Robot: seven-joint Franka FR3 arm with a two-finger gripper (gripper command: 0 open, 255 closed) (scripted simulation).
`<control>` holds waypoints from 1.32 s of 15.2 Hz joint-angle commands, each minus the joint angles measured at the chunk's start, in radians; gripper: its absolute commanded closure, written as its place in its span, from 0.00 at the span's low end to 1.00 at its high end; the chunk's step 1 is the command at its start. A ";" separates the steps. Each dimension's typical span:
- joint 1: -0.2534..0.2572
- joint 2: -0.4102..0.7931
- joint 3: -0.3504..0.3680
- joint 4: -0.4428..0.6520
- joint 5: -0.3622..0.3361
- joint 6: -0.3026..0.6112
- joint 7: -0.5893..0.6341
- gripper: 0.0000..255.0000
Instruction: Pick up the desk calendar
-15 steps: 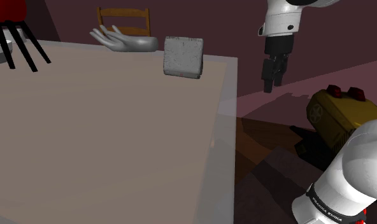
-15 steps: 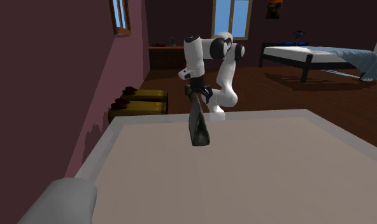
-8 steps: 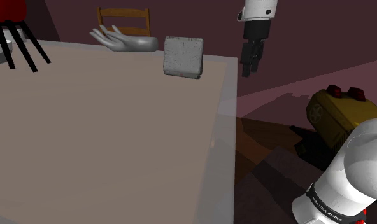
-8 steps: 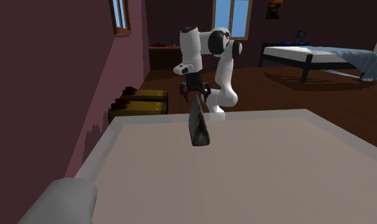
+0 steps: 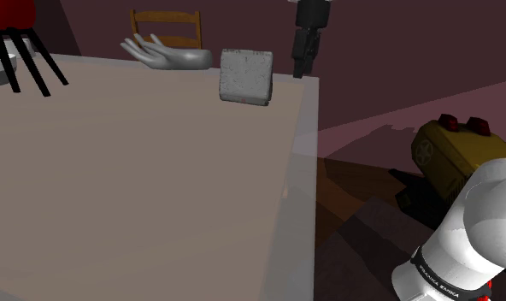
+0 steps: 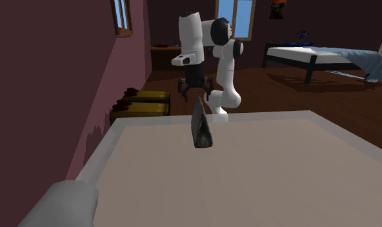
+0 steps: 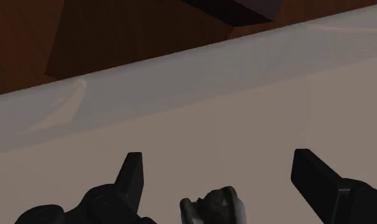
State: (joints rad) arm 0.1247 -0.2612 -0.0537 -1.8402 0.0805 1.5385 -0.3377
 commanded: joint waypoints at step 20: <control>0.037 0.195 0.016 0.230 0.049 0.054 -0.111 1.00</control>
State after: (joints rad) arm 0.1611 -0.0665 -0.0384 -1.6080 0.1296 1.5919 -0.4488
